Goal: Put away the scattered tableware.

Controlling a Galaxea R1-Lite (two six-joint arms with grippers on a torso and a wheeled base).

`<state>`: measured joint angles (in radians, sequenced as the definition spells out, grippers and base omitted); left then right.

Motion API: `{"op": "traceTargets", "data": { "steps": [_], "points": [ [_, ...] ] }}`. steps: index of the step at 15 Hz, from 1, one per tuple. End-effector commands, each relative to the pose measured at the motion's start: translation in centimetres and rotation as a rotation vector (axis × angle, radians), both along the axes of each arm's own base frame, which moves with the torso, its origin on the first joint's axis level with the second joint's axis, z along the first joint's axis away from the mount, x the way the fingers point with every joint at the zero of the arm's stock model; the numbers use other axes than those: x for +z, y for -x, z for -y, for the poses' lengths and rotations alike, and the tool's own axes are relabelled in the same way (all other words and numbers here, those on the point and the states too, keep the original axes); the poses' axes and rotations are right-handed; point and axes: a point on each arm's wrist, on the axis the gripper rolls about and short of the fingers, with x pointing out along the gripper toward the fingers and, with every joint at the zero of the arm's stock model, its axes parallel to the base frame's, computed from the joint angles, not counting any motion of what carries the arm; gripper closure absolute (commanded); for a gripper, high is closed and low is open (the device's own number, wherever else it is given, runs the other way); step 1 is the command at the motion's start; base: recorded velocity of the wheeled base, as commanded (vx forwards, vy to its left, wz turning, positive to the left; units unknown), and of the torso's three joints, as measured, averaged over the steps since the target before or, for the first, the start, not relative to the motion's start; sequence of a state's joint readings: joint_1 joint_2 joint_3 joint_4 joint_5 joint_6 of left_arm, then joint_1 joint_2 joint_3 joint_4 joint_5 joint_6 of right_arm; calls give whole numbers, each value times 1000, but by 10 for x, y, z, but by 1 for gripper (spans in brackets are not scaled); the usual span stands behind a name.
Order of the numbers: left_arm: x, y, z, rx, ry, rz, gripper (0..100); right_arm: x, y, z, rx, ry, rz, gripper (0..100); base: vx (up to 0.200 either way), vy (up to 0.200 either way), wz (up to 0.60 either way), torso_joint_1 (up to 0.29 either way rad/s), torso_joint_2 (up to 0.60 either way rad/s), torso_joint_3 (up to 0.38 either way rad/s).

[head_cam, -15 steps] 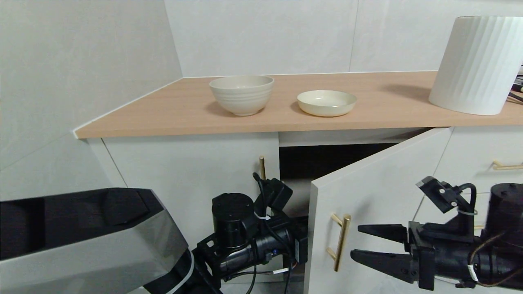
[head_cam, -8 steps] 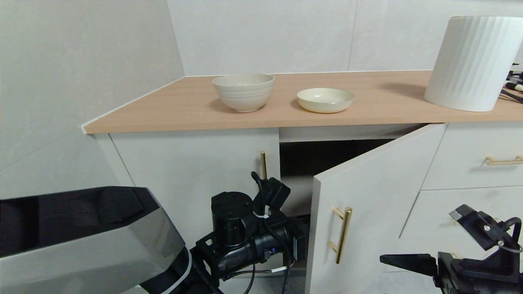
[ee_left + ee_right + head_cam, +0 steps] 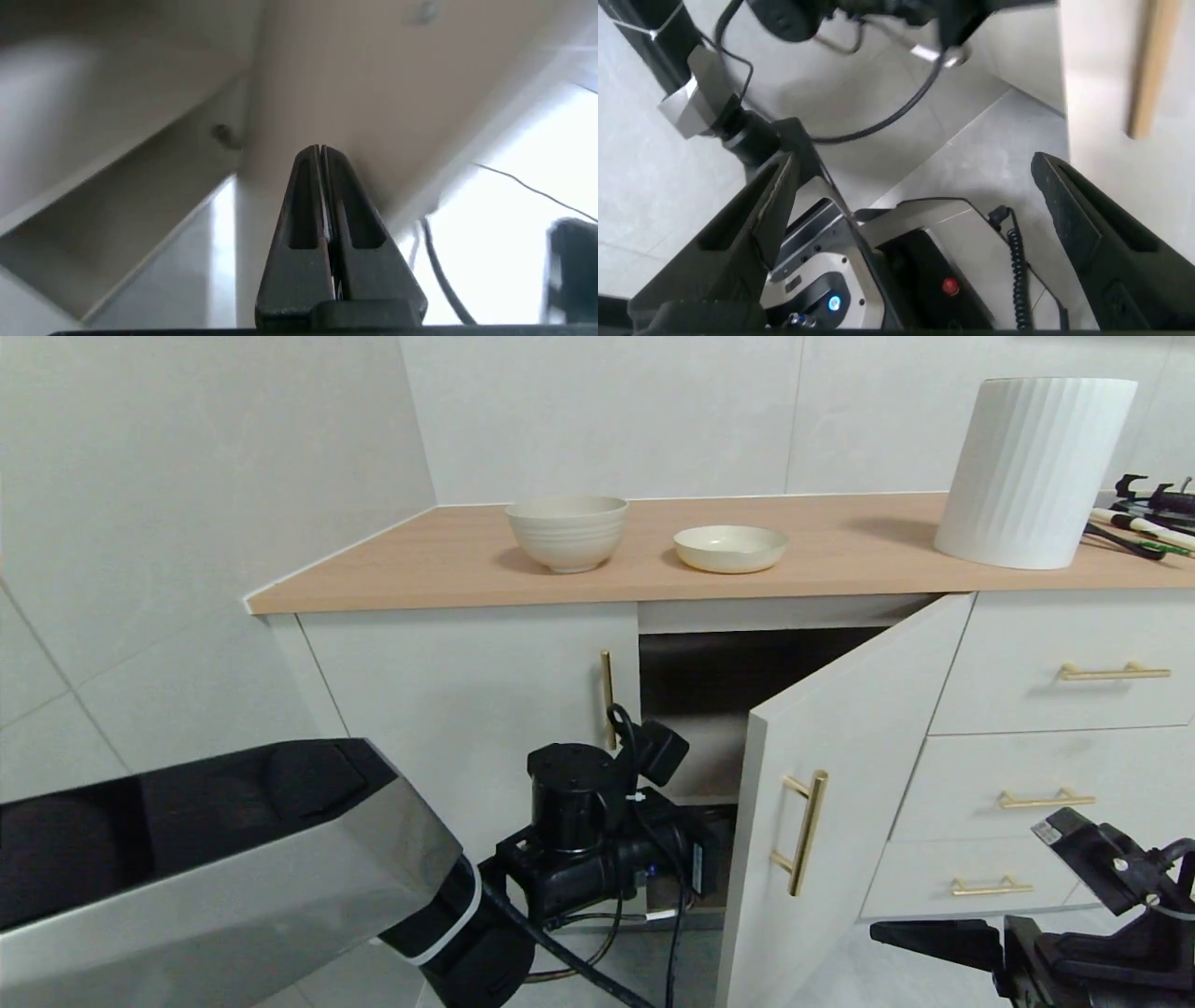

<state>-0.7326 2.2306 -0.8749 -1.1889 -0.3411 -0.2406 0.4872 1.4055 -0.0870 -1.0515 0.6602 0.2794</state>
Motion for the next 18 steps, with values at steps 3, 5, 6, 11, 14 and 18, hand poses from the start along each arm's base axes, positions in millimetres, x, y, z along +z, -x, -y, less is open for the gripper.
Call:
{"op": "traceTargets", "data": {
  "steps": [3, 5, 6, 11, 14, 18],
  "points": [
    [-1, -14, 11, 15, 3, 7, 100, 1, 0, 0, 2, -2, 4, 0, 0, 0, 0, 0, 0, 0],
    [4, -8, 17, 4, 12, 18, 100, 2, 1, 0, 5, -7, 12, 0, 0, 0, 0, 0, 0, 0],
    [9, -2, 22, -11, 18, 25, 100, 3, 3, -1, 14, -10, 18, 0, 0, 0, 0, 0, 0, 0],
    [44, 82, 72, -243, 38, 42, 100, 24, 42, -1, 212, -104, 141, 0, 0, 0, 0, 0, 0, 0],
    [42, 70, 61, -179, 21, 32, 100, 23, 58, -3, 304, -93, 112, 0, 0, 0, 0, 0, 0, 0],
    [51, 49, 11, -29, 42, 60, 100, 18, 50, -14, 320, -53, 71, 0, 0, 0, 0, 0, 0, 0]
  ]
}}
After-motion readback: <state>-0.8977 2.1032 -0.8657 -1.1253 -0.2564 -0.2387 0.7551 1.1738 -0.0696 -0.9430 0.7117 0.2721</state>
